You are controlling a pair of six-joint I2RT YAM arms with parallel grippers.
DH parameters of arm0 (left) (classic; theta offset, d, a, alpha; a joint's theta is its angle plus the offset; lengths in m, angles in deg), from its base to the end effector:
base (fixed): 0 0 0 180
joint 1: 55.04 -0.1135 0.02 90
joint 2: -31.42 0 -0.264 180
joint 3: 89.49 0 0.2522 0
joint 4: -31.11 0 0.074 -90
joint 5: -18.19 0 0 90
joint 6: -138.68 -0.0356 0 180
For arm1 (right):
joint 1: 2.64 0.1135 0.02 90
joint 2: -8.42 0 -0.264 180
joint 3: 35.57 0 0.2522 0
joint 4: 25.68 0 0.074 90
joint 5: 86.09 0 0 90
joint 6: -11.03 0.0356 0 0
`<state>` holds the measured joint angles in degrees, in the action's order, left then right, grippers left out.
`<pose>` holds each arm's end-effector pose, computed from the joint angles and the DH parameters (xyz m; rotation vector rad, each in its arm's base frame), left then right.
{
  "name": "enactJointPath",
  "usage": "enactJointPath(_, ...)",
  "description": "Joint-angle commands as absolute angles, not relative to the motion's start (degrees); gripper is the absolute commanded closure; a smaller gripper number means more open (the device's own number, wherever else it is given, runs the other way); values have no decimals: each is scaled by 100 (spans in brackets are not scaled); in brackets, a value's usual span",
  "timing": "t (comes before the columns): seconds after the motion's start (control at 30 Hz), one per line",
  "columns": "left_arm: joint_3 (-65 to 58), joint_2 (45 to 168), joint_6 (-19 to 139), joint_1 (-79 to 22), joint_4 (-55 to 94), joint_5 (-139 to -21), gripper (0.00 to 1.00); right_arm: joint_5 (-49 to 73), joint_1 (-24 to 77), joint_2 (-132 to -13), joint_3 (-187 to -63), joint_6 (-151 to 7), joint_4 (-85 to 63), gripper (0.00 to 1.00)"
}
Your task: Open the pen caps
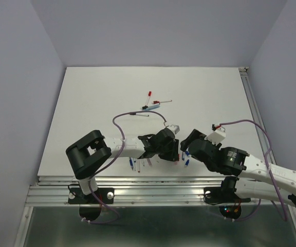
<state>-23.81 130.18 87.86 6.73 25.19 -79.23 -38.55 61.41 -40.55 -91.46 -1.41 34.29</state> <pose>0.1646 -0.3162 0.1680 0.5610 2.4171 -1.0148 0.0905 0.1310 0.2629 0.5459 2.1653 0.4159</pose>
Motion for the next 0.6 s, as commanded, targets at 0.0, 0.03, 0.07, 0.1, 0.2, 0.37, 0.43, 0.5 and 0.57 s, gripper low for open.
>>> enactJointPath(0.0, -2045, 12968, 8718, 701, 2439, -7744, 47, -4127, 6100, -3939, -8950, -162, 3317, 0)
enactJointPath(0.03, -1984, 12968, 8701, 701, 2343, -7717, 46, -4135, 6108, -3922, -8950, -171, 3317, 0)
enactJointPath(0.07, -1957, 12925, 8674, 692, 2289, -7639, 45, -4135, 6100, -3913, -8941, -171, 3317, 0)
enactJointPath(0.1, -1939, 12898, 8674, 701, 2193, -7612, 40, -4127, 6100, -3895, -8941, -180, 3317, 0)
enactJointPath(0.2, -1895, 12688, 8657, 683, 2043, -7454, 37, -4135, 6108, -3878, -8941, -189, 3308, 0)
enactJointPath(0.37, -1956, 12048, 8788, 535, 1577, -6726, 19, -4153, 6108, -3763, -8915, -198, 3290, 0)
enactJointPath(0.43, -2131, 11818, 8928, 350, 1464, -6567, 9, -4179, 6100, -3720, -8898, -276, 3246, 0)
enactJointPath(0.5, -2237, 11485, 8973, -35, 1393, -6470, 5, -4188, 6100, -3667, -8836, -321, 3159, 0)
enactJointPath(0.57, -2369, 11204, 9078, -309, 1226, -6347, 1, -4162, 6108, -3632, -8766, -408, 3036, 0)
